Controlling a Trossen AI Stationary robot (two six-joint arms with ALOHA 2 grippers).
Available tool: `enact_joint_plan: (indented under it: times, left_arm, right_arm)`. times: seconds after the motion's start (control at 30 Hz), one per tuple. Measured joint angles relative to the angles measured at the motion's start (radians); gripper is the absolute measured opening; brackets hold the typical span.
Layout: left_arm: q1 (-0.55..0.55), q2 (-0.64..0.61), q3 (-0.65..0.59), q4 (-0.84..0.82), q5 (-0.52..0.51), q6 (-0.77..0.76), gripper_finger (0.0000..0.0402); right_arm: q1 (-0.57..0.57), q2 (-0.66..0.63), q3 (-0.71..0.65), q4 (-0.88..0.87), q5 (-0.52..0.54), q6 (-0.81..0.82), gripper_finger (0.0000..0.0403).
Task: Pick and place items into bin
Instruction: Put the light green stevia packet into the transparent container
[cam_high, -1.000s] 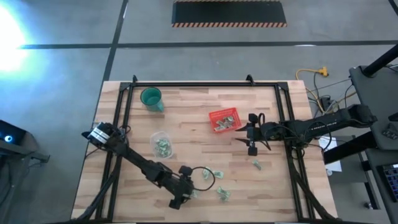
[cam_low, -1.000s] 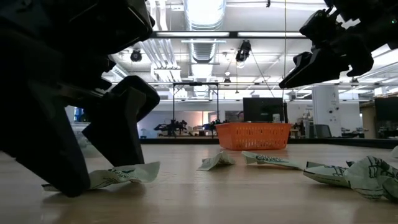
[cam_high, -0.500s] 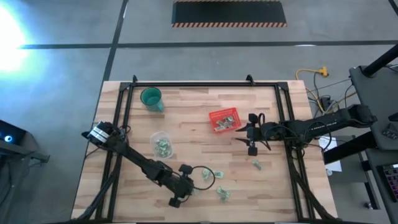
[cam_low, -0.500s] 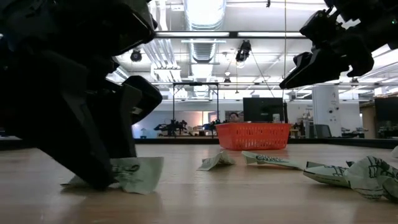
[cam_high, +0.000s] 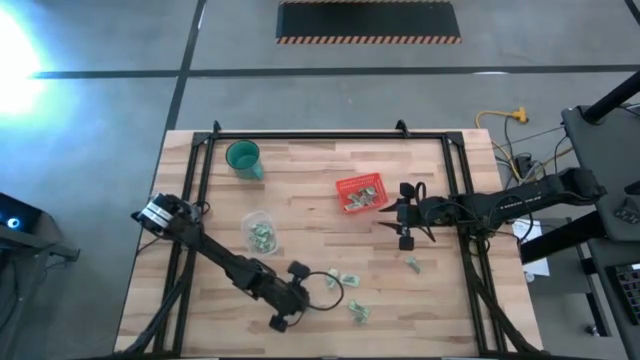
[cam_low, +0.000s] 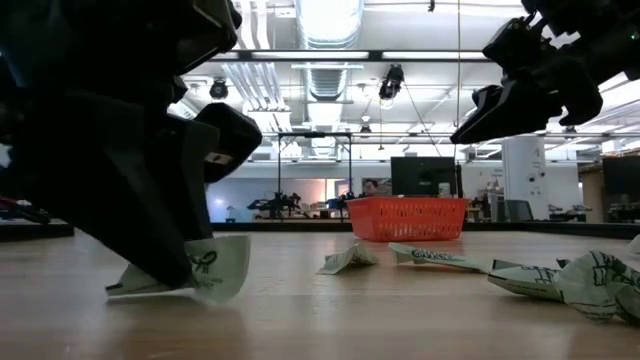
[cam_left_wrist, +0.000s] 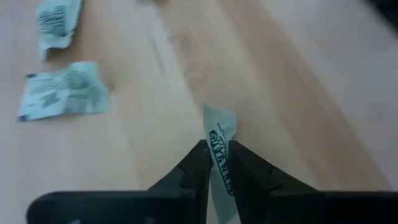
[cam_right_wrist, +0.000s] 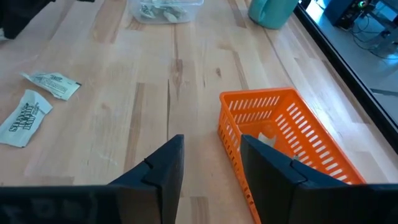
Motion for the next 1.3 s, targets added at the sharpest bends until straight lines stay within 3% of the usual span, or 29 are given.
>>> enact_joint_plan:
  times: [0.43,0.73,0.97,1.1,1.3]
  left_arm:
    - [0.000,-0.079,0.000,-0.084,-0.083,0.041,0.0002]
    - [0.000,-0.248,-0.004,-0.411,-0.364,0.025,0.0001]
    - [0.014,-0.399,-0.055,-0.708,-0.564,-0.178,0.0001]
    - [0.027,-0.475,-0.090,-0.841,-0.617,-0.347,0.0001]
    - [0.039,-0.557,-0.200,-0.854,-0.625,-0.466,0.0001]
  right_arm:
    - [0.000,0.000,-0.002,0.000,0.000,0.000,0.0141]
    - [0.000,0.000,-0.002,0.000,0.000,-0.004,0.0135]
    - [0.000,0.000,-0.002,0.000,0.000,-0.002,0.0137]
    - [0.000,0.000,-0.002,0.000,0.000,0.000,0.0134]
    - [0.000,0.000,-0.002,0.000,0.000,-0.001,0.0134]
